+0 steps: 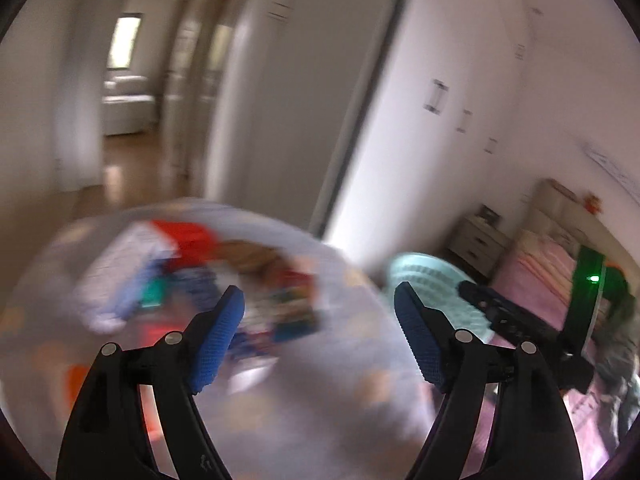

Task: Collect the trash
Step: 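Grasp the orange paper cup with left tool while right tool grasps blue carton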

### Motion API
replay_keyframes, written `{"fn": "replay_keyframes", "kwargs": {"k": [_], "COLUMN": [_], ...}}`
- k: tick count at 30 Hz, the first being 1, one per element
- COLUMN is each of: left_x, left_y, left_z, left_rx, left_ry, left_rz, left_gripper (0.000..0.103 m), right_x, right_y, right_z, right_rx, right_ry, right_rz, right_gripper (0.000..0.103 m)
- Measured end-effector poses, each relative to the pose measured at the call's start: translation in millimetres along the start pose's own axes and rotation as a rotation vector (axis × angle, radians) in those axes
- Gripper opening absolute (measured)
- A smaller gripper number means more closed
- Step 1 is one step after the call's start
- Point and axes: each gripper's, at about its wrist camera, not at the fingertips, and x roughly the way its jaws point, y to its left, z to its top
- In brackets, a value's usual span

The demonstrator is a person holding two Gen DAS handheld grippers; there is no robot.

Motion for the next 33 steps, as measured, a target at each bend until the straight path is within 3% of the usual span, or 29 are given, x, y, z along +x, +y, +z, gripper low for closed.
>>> {"fn": "replay_keyframes", "kwargs": {"k": [6,13,19,25,28,33], "left_x": [-41.1,-49.7,-37.7,-32.5,-30.0,-38.2], "left_y": [73.2,154.0,174.9,170.4,164.7,143.3], "left_z": [-20.7,-54.3,-69.3,-84.1,-87.4,-94.1], "left_rx": [-0.089,-0.241,-0.304,-0.298,-0.294,-0.215], "left_ry": [0.015,0.112,0.169,0.195,0.207,0.235], "left_rz": [0.209,0.289,0.224,0.142,0.107,0.034], "left_gripper": [0.076,0.076,0.074,0.063,0.056,0.056], "right_x": [19.6,55.2,82.8,104.4,109.3,94.3], "right_y": [76.9,148.1,182.3,189.8,189.4,186.0], "right_z": [-23.0,-55.2,-66.1,-69.4,-69.6,-72.4], "right_rx": [-0.135,-0.282,-0.327,-0.303,-0.294,-0.314], "right_ry": [0.062,0.181,0.245,0.307,0.327,0.302], "right_rz": [0.130,0.217,0.223,0.236,0.245,0.235], "right_gripper": [0.055,0.055,0.055,0.055,0.036,0.035]}}
